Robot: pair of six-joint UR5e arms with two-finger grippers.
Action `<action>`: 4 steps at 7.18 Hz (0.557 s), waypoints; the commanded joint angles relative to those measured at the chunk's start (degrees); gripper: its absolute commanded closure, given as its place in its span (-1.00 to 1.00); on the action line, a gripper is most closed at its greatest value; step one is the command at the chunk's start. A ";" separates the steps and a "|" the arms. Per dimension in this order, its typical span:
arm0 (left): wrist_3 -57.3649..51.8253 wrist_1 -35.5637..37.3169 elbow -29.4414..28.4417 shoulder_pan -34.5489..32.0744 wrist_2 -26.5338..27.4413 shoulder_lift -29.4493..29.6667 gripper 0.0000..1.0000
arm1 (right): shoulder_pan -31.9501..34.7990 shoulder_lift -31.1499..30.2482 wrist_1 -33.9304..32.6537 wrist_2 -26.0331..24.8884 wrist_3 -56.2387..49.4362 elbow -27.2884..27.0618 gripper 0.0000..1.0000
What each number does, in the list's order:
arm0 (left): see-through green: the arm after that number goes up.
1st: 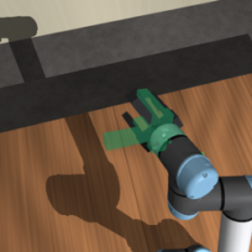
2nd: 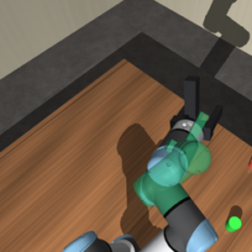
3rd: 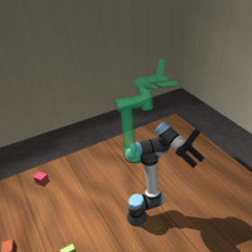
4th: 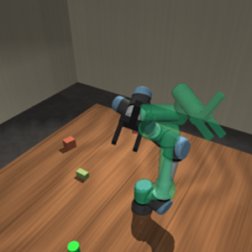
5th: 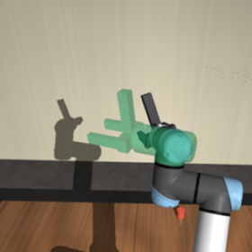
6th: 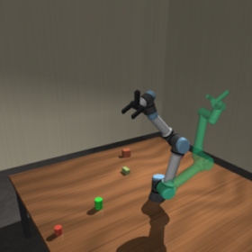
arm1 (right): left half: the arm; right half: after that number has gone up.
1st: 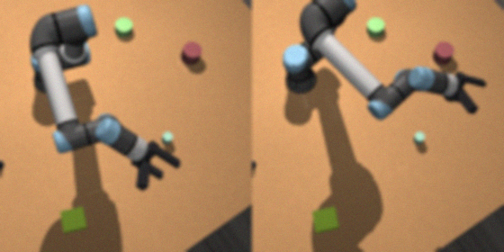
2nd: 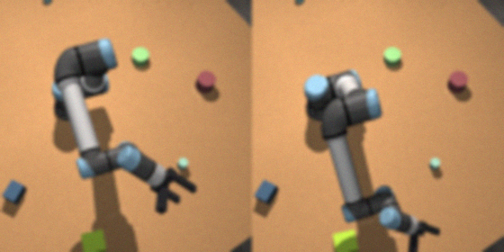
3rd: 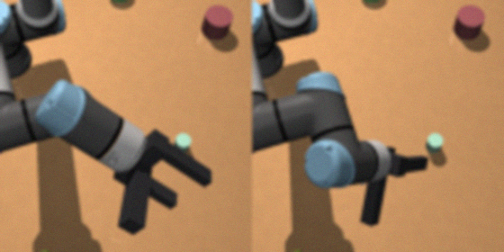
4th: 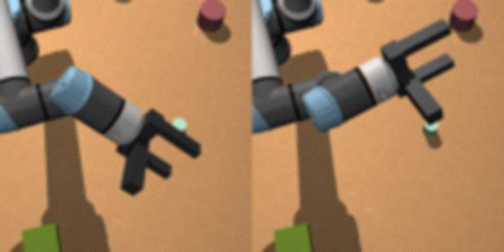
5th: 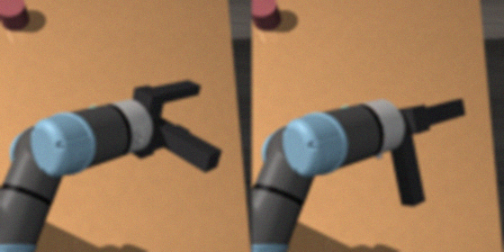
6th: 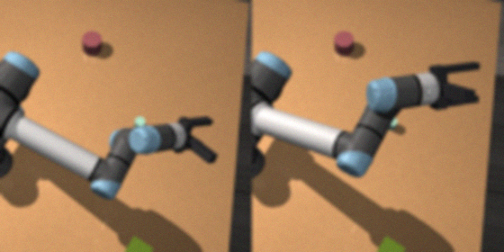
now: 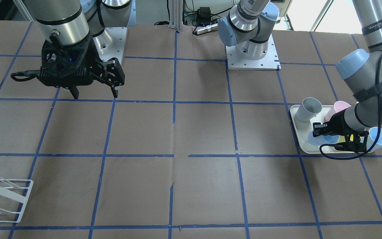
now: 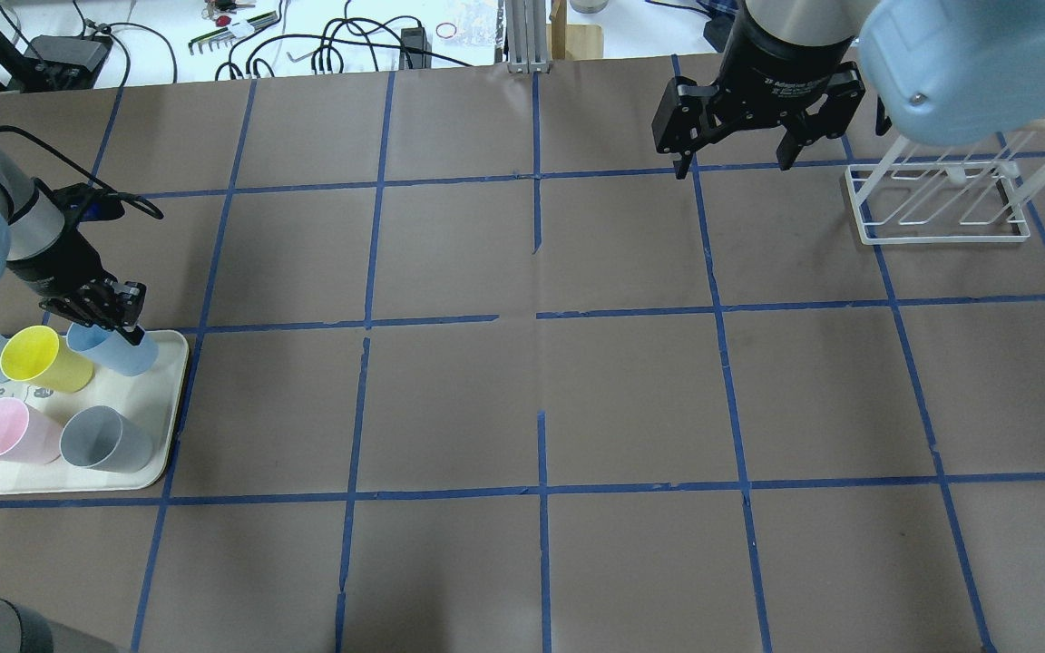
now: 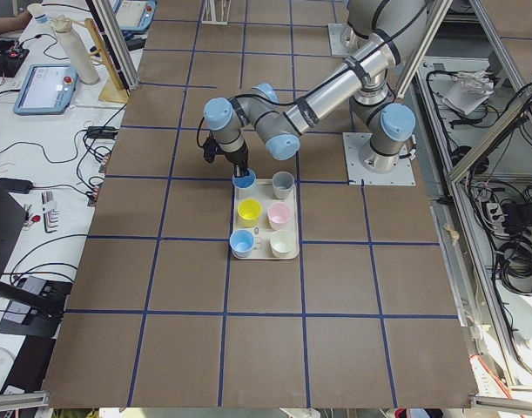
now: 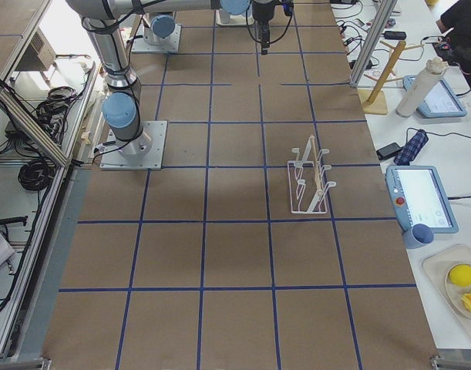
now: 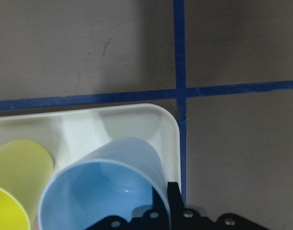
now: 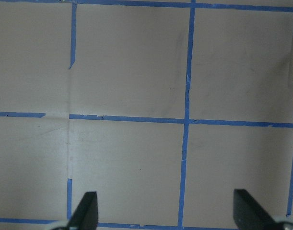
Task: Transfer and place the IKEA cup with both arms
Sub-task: 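Lower the cup with the left gripper into the empty tray slot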
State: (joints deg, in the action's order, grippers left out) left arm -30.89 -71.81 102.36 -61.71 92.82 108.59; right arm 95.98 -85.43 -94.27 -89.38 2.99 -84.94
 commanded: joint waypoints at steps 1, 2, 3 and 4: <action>-0.05 0.00 0.03 0.35 0.08 1.54 1.00 | 0.00 0.00 -0.04 0.00 0.00 -0.05 -1.00; -0.05 0.00 0.03 1.32 -0.01 2.15 1.00 | 0.00 0.00 -0.04 0.00 0.00 -0.05 -1.00; -0.05 0.00 -0.14 1.50 -0.01 2.51 0.97 | 0.00 0.00 -0.04 0.00 0.00 -0.05 -1.00; 0.04 -0.17 -0.06 1.33 0.08 2.51 -0.36 | 0.09 0.00 -0.04 0.00 0.00 -0.05 -1.00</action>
State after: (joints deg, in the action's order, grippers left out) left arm -30.92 -71.84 102.31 -60.43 92.84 110.87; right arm 95.99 -85.43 -94.30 -89.39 2.99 -84.99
